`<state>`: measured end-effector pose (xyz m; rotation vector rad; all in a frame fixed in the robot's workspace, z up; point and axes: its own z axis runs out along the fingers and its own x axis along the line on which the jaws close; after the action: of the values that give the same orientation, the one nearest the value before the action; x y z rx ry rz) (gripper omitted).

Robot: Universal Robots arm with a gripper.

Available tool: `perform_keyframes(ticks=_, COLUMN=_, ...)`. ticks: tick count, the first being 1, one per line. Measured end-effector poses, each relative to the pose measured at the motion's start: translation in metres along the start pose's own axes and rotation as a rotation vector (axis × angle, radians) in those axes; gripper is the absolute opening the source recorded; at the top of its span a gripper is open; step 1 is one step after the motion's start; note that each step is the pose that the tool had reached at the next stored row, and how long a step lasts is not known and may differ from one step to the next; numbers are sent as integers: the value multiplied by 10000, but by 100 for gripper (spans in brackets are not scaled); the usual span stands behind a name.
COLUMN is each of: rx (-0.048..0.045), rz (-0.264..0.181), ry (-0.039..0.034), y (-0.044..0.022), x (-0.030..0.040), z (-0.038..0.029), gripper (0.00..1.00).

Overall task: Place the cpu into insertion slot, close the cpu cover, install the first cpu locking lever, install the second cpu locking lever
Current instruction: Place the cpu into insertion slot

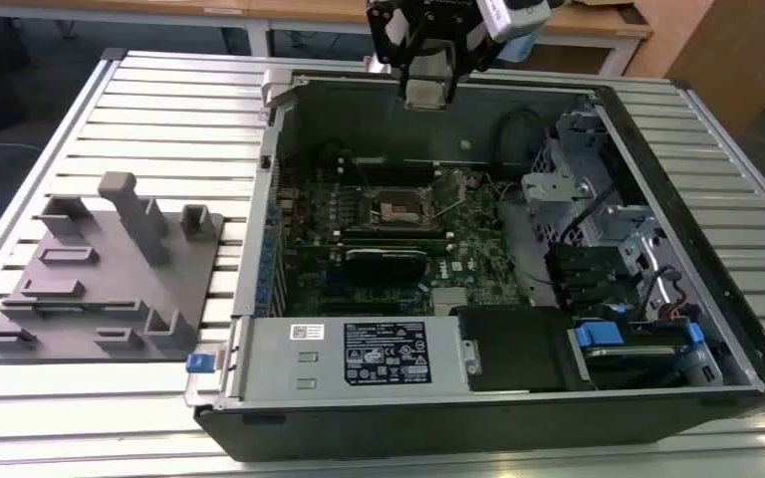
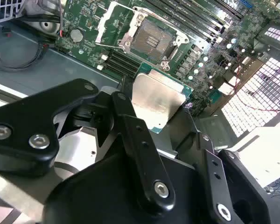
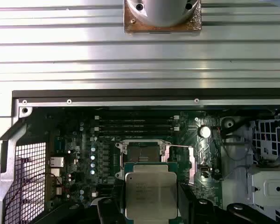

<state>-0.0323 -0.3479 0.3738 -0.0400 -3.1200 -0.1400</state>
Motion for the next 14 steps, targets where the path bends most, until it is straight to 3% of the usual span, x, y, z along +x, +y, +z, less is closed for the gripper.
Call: perform_keyframes(ticks=14, rx=0, rz=-1, ry=-8, y=-2, x=0, z=19, gripper=54)
